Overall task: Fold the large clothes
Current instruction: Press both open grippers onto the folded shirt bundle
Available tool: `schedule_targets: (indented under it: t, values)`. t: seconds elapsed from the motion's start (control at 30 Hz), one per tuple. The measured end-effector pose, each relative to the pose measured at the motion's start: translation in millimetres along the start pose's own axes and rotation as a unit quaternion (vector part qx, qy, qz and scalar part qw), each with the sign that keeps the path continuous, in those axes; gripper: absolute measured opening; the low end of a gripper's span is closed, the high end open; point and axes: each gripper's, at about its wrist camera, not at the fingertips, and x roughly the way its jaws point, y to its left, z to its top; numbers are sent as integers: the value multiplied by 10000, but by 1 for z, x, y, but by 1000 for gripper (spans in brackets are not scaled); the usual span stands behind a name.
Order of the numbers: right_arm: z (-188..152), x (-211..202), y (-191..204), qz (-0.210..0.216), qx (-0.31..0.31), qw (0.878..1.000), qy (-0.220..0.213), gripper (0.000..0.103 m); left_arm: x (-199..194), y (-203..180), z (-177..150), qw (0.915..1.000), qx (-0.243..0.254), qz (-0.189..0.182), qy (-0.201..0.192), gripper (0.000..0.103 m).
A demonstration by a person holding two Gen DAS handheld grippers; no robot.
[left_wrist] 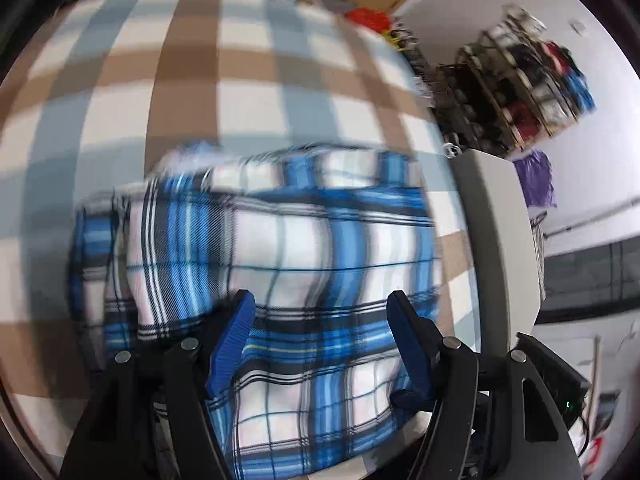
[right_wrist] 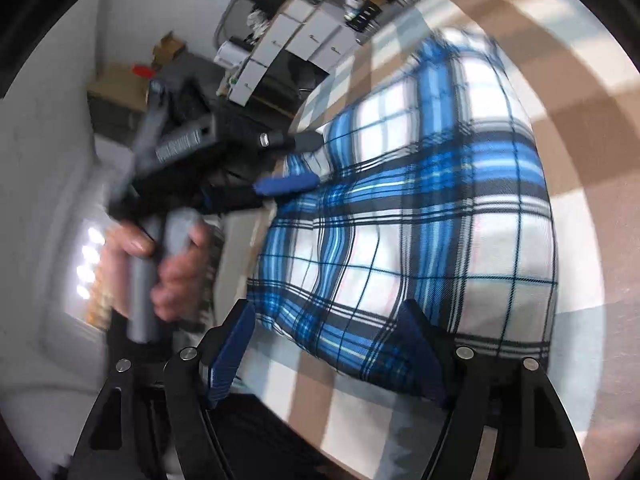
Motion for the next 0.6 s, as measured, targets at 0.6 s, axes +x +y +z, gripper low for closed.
schedule_targets:
  t: [0.6]
  values:
    - [-28,41,45,-2682,-1958,9433,-12,80,1,39,8,9979,-590,-81,245,64]
